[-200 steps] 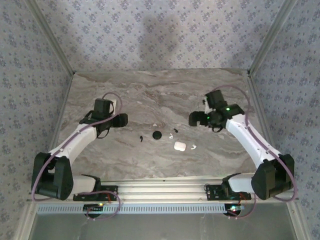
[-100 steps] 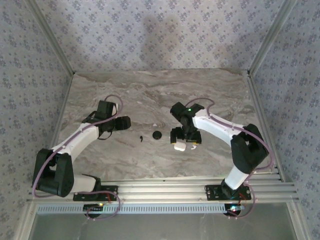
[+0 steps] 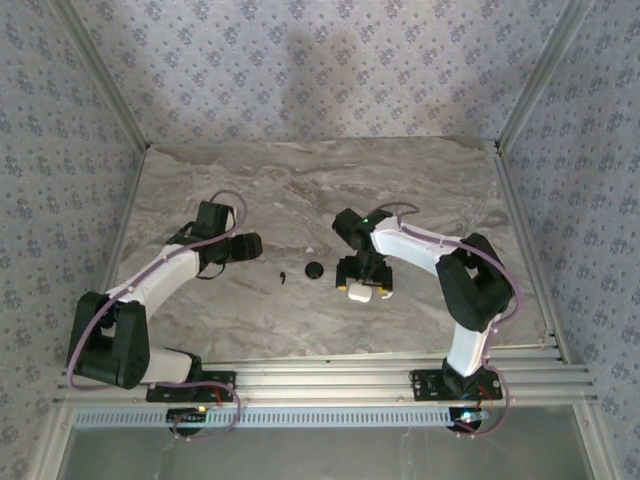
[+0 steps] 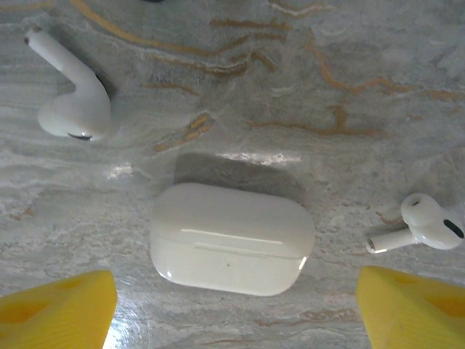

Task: Insert wireless bluetooth earbuds into charging case

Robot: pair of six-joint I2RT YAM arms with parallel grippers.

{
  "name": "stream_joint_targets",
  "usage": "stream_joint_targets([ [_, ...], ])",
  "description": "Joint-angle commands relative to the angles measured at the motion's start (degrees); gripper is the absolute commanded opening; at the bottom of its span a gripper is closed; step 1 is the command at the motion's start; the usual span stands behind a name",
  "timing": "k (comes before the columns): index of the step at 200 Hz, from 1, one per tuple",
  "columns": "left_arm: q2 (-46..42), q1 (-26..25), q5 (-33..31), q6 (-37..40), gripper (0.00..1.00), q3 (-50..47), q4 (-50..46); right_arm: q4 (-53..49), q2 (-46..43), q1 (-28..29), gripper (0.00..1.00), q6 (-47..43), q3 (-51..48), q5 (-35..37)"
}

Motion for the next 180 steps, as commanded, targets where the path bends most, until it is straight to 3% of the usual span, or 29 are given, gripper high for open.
stream_joint_targets([
  [1, 0.75, -0.56, 0.44, -0.37, 0.73, 0.91, 0.70, 1.19, 1.68, -0.50, 0.86, 1.72, -0.15, -1.33],
  [57, 1.24, -0.65, 0.29, 0.01, 0.73, 1.20, -0.04, 2.11, 4.75, -0.49, 0.82, 1.50, -0.34, -0.43],
  [112, 1.48, -0.65, 0.20, -0.01, 0.73, 0.94, -0.13, 3.07, 6.45, -0.52, 0.72, 1.34, -0.95, 0.02],
  [142, 1.76, -0.65, 0.20, 0.01, 0.72, 1.20, -0.23, 3.59, 6.32, -0.56, 0.63, 1.34, -1.22, -0.37],
  [180, 1.22, -0.70, 1.77, 0.75, 0.70, 1.76, 0.07, 4.36, 2.82, -0.61, 0.61, 1.48, -1.82, 1.12],
])
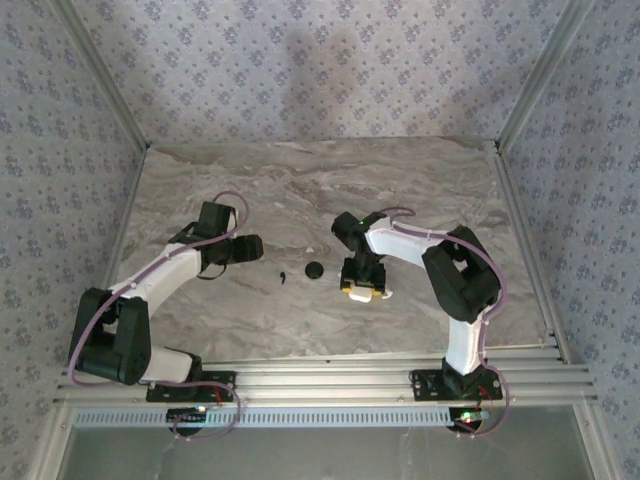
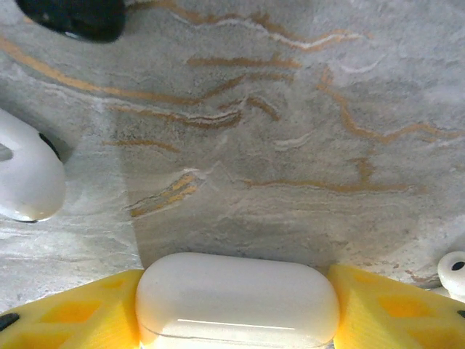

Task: Insert wireless bluetooth earbuds into charging case

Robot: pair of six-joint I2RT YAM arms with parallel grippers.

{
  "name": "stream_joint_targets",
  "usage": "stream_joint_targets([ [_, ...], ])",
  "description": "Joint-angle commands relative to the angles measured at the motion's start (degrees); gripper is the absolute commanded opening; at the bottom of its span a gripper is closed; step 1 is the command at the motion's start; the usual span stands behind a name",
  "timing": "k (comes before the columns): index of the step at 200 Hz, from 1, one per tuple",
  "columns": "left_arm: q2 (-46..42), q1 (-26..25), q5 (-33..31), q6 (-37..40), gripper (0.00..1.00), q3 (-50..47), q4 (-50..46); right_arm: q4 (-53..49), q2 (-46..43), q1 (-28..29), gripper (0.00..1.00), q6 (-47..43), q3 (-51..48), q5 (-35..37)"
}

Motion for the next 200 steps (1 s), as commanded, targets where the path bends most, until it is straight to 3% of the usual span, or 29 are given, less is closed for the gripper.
stream_joint_targets([
  [1, -0.07, -0.43, 1.80, 0.74, 0.70, 1.79, 0.17, 1.34, -2.07, -0.06, 0.61, 0.65, -1.32, 1.28],
  [28, -1.73, -1.98, 4.23, 3.35, 0.68, 1.99, 2.60, 6.03, -8.96, -0.17, 0.61, 1.31, -4.48, 1.33],
  [54, -4.23, -5.32, 6.74, 6.76, 0.65, 1.56, 7.91, 18.49, -18.49, -1.26, 0.61, 1.44, -9.34, -0.35],
  [96, -9.09, -9.79, 12.69, 8.58, 0.64, -6.09, 29.37, 38.80, -31.51, -5.70, 0.58, 1.57, -17.55, -4.44],
  [120, -11.26, -13.04, 15.16, 13.05, 0.63, -11.26, 42.34, 46.04, -33.92, -8.33, 0.58, 1.18, -18.62, -9.79],
  [159, -11.58, -19.43, 17.41, 25.44, 0.61, -12.68, 46.99, 55.76, -34.30, -8.70, 0.58, 2.60, -18.38, -16.28],
  [200, -9.67, -22.01, 15.69, 25.69, 0.61, -12.17, 51.62, 61.20, -35.02, -6.39, 0.58, 3.42, -19.05, -18.16],
])
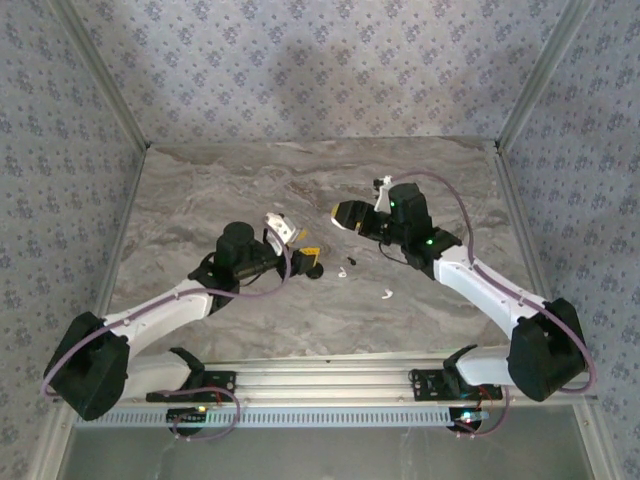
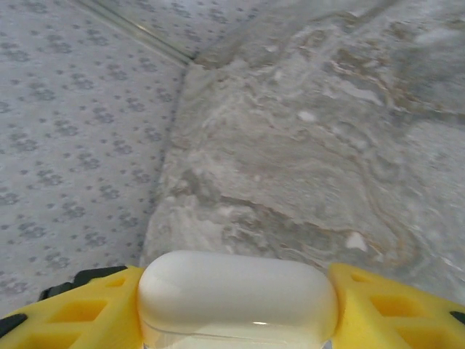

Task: Insert wireless bluetooth earbuds into charging case

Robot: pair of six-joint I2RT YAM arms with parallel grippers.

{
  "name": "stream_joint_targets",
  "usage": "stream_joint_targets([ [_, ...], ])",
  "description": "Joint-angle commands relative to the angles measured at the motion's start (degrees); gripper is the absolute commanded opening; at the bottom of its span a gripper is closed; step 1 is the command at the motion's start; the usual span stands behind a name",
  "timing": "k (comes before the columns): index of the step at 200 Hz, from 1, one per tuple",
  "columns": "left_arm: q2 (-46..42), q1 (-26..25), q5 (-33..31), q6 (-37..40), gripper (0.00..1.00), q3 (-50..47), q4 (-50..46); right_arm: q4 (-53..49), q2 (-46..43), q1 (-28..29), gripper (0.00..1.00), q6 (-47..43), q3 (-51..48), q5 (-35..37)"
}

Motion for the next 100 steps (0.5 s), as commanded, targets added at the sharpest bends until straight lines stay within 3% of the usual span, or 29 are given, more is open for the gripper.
stream_joint_targets([
  [1, 0.93, -1.08, 0.37, 2.86, 0.61, 0.42, 6.70, 6.51, -1.72, 1.63, 0.58, 1.01, -0.93, -3.20],
  [59, 3.97, -3.27, -2.36, 1.34, 0.61, 2.03, 12.34, 8.62, -2.87, 5.56, 0.58, 1.73, -3.26, -2.79],
  [100, 4.45, -3.55, -2.32, -0.65, 0.54, 2.53, 14.54, 9.05, -2.92, 6.78, 0.58, 2.02, -4.01, -1.14],
])
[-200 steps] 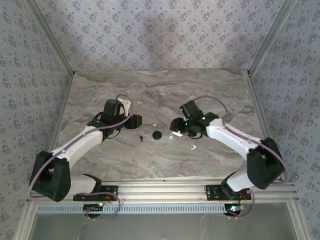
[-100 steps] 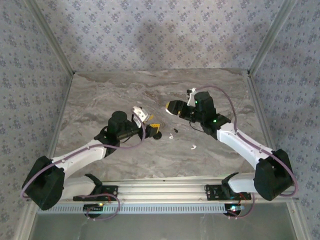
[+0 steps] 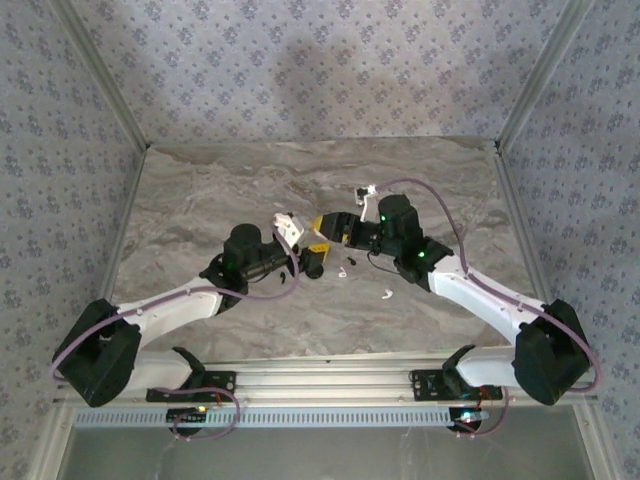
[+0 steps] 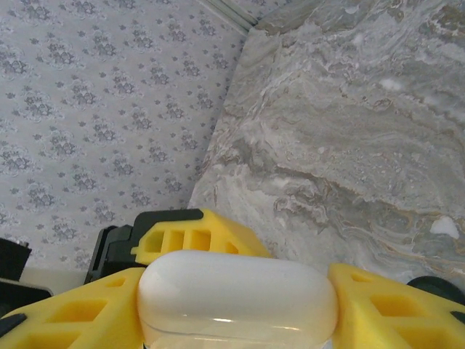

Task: Insert wireless bluetooth earbuds into charging case

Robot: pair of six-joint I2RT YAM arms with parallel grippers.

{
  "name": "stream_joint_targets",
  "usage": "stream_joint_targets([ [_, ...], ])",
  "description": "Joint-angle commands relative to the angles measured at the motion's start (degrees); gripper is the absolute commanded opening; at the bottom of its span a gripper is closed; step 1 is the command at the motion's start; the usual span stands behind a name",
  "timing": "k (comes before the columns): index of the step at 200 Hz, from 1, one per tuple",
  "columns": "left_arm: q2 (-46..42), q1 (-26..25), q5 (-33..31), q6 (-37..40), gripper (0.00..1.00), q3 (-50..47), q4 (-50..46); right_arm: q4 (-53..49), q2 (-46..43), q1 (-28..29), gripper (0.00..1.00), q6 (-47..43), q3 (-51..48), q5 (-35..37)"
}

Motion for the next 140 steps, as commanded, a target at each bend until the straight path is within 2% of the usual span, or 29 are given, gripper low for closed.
stream_joint_targets([
  [1, 0.00, -0.51, -0.17, -1.27, 0.54, 2.27, 4.56, 2.47, -1.43, 0.57, 0.58, 0.83, -0.60, 0.93],
  [18, -0.34, -0.60, -0.24, -2.01, 0.52, 2.22, 5.13, 2.47, -1.53, 0.72, 0.58, 0.83, -0.76, 1.41],
  [65, -1.11, -0.64, -0.06, -3.07, 0.38, 2.51, 5.07, 1.85, -1.60, 0.89, 0.58, 0.70, -0.83, 1.69],
  [100, -1.11, -0.60, 0.11, -3.93, 0.35, 3.03, 4.60, 1.37, -1.91, 1.27, 0.58, 0.45, -0.92, 2.31],
  [140, -1.03, -0.64, 0.09, -5.40, 0.25, 3.22, 4.69, 0.82, -2.20, 1.50, 0.58, -0.05, -0.76, 2.31],
])
